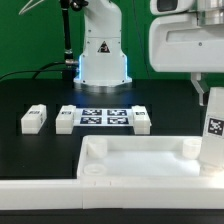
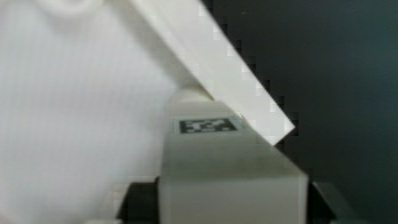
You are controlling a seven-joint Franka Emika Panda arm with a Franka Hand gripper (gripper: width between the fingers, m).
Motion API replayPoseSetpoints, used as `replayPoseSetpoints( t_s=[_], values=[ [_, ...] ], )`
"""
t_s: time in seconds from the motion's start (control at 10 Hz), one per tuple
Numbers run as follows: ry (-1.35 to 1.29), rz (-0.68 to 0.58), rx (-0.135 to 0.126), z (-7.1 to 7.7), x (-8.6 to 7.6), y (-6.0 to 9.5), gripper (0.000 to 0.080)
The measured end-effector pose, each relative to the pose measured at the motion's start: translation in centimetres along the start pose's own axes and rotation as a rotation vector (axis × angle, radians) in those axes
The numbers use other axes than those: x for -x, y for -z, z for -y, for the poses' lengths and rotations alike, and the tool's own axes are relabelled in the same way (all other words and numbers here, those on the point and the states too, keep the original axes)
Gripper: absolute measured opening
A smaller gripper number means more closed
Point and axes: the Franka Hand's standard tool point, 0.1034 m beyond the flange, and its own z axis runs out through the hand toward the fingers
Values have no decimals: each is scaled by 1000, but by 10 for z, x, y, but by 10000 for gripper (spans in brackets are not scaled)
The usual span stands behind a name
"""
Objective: Assemble desk
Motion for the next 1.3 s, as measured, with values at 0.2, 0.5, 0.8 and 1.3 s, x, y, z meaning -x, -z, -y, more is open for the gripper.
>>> replayPoseSetpoints(
  t_s=[0.2, 0.5, 0.8, 1.3],
  values=[
    [-231, 40, -34, -2, -8, 1, 300],
    [-452, 78, -49, -8, -30, 0, 300],
    [-457, 80, -47, -6, -25, -1, 300],
    [125, 33, -43, 0, -14, 2, 645]
  ],
)
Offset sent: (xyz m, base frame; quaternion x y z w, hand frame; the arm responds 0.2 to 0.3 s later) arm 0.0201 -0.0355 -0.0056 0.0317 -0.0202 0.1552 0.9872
